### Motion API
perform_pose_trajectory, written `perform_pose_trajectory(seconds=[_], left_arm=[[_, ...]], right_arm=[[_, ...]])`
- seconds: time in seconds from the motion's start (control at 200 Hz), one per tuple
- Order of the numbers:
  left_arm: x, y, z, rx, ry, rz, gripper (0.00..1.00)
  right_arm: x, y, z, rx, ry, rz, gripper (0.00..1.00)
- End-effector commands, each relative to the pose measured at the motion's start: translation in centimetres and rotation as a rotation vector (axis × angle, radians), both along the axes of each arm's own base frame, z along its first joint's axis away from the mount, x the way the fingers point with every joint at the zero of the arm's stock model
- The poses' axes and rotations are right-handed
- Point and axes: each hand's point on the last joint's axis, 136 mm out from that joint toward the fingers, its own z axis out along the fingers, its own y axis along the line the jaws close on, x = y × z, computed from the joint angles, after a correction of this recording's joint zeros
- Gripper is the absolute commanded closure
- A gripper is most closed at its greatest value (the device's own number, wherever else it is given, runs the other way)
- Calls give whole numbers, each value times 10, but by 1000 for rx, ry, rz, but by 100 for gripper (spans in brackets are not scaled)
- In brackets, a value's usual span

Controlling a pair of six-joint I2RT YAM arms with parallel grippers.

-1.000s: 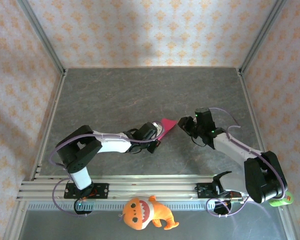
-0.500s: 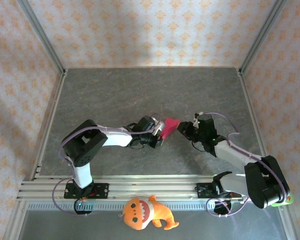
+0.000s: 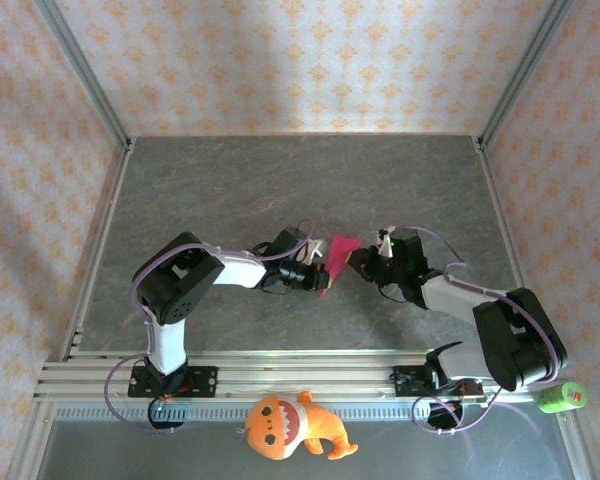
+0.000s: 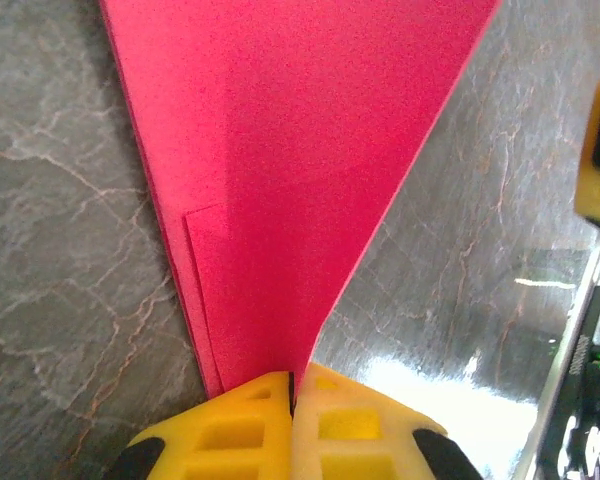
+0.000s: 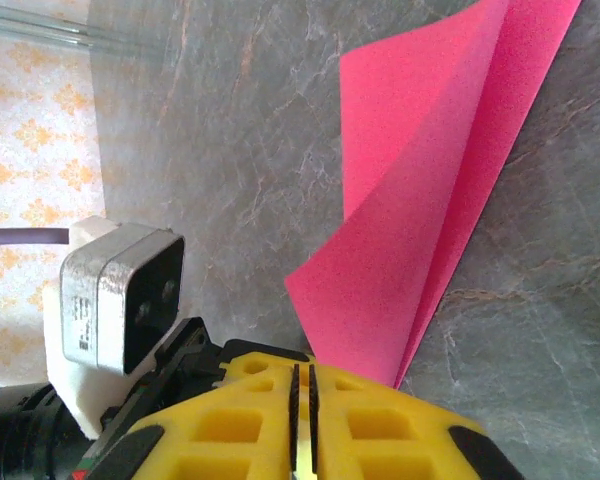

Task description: Fold a paper plane with a square sheet of paper (pick it up from the middle)

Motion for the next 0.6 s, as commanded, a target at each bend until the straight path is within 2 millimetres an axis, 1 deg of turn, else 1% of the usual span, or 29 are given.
perform_pose_trajectory(seconds=[0.0,0.135,0.275,0.355,0.46,0.591], left_arm=[[-16,-6,-20,-22,115,21,100],[-15,-14,-12,-105,143,41,100],[-13,-16,-7,-123,150,51,100],[-14,-17,-5,-131,153,51,100],[-15,-16,-8,-124,156,53,100],[-15,-14,-9,-131,156,66,100]], right_arm=[[2,6,7,40,-33,22,89],[1,10,2,59,-17,40,92],[6,12,-2,61,-13,37,92],[10,16,-2,77,-16,45,92],[16,22,1,104,-25,58,92],[23,24,-3,103,-20,59,92]])
